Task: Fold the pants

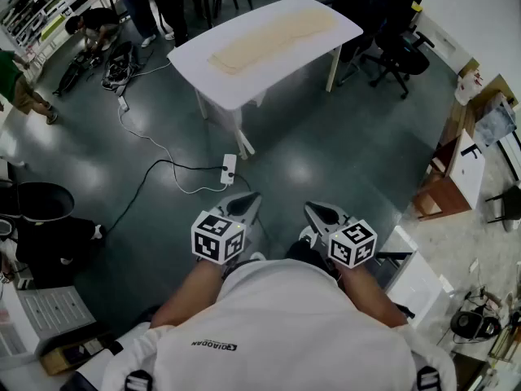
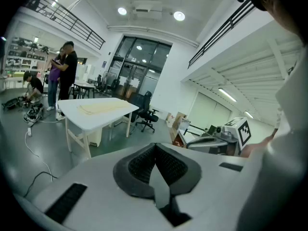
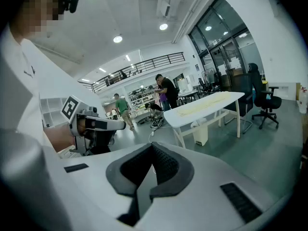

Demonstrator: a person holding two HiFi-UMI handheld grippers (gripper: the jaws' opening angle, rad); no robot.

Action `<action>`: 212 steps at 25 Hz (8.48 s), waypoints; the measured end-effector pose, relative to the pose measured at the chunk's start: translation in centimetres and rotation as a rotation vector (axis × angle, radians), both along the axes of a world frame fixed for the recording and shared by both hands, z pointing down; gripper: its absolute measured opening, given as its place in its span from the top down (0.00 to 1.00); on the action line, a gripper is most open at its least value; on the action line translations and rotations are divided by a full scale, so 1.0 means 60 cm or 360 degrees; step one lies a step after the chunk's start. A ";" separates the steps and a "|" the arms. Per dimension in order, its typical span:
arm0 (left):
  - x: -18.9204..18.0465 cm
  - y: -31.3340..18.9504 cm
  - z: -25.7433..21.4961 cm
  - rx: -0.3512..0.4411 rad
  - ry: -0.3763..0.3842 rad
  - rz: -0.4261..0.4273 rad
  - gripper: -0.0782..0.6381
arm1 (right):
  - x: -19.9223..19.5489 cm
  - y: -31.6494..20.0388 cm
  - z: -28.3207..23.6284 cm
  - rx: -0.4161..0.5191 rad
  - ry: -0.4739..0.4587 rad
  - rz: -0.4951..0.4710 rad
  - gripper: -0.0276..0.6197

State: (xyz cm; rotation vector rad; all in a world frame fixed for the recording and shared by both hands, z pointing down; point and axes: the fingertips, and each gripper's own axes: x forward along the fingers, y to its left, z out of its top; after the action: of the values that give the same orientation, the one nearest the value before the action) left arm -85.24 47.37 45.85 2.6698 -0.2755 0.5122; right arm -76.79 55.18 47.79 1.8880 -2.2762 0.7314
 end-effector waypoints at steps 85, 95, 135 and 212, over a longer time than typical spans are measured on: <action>0.489 -0.299 0.017 0.0002 -0.0180 -0.0274 0.85 | 0.559 -0.303 0.031 -0.0024 -0.0147 -0.0071 0.93; 0.508 -0.398 0.056 -0.0101 -0.0170 -0.0335 0.85 | 0.578 -0.419 0.059 -0.0116 -0.0135 -0.0134 0.93; 0.469 -0.943 0.107 -0.0209 -0.0117 -0.0812 0.85 | 0.619 -0.980 0.054 -0.0213 0.0076 -0.0495 0.93; 0.564 -1.147 0.217 -0.0317 -0.0222 -0.1453 0.82 | 0.991 -0.972 0.074 -0.0254 -0.0070 -0.0330 0.93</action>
State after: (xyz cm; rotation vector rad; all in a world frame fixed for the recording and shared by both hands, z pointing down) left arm -51.40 -21.45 58.85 2.0151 -1.3095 0.3832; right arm -17.34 -3.14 52.22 1.5545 -2.3161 0.9014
